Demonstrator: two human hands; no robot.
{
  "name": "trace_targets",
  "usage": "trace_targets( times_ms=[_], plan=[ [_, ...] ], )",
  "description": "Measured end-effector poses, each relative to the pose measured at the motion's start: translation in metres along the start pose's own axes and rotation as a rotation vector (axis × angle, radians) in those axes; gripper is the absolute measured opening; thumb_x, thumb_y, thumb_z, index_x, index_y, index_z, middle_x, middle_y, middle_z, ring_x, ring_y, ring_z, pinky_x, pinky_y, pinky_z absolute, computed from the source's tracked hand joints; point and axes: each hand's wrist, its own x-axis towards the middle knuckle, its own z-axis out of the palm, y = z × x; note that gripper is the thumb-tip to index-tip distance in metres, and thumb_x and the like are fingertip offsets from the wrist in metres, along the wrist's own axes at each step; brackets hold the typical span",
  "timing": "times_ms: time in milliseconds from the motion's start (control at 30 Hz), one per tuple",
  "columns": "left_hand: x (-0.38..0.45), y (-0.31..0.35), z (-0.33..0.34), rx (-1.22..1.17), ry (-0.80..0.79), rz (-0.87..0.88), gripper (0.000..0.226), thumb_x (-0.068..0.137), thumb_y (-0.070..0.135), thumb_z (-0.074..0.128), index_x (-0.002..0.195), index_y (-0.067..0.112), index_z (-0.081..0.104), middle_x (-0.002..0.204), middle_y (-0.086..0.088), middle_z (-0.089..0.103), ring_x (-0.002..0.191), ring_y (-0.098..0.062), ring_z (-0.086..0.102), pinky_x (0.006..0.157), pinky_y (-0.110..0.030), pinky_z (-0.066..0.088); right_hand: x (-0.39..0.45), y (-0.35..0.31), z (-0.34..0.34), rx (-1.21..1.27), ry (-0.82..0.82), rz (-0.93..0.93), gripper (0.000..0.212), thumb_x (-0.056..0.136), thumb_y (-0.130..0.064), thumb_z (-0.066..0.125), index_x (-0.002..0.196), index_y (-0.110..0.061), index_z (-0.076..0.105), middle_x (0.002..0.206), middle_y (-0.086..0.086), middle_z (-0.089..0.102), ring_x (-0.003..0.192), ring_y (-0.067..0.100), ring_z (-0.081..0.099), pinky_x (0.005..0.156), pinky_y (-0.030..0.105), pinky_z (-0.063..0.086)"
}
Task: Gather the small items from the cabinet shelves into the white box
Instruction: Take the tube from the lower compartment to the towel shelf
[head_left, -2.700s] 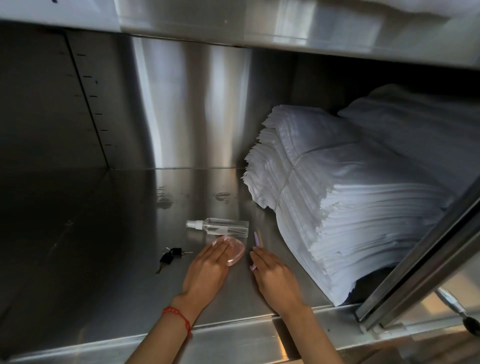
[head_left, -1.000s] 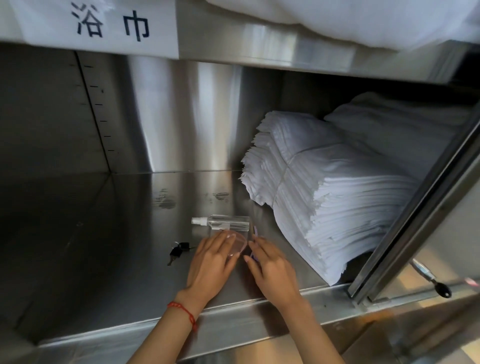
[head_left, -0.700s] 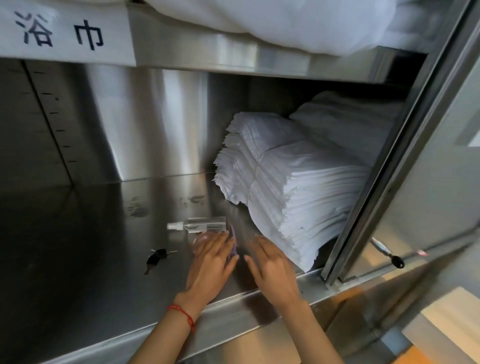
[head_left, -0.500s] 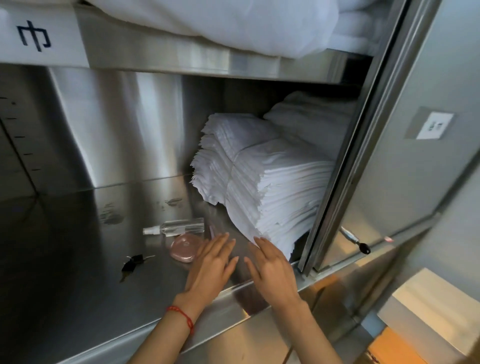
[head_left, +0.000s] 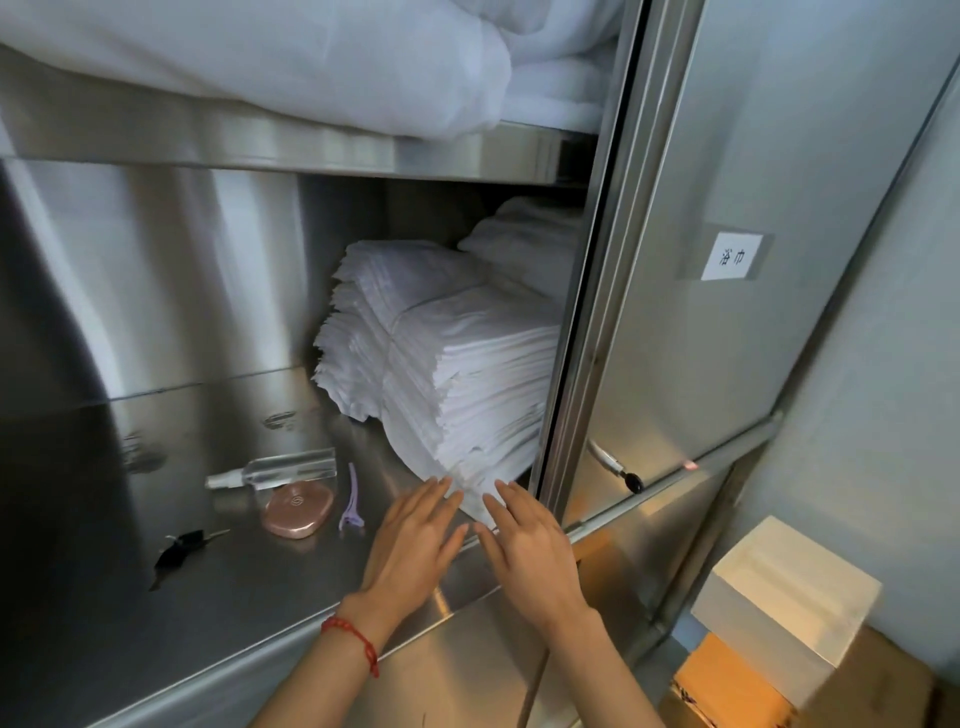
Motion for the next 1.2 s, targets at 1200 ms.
trace_targets(
  times_ms=[1200],
  plan=[
    [-0.005, 0.036, 0.011, -0.204, -0.001, 0.461, 0.040, 0.069, 0.021, 0.082, 0.106, 0.009, 0.071, 0.110, -0.011, 0.069, 0.101, -0.028, 0.067, 0.082, -0.046, 0.052, -0.070, -0.030, -0.062, -0.449, 0.018, 0.432, 0.036, 0.073, -0.032, 0.080, 0.102, -0.011, 0.073, 0.110, 0.010, 0.069, 0.105, 0.024, 0.065, 0.083, 0.036, 0.055]
  ],
)
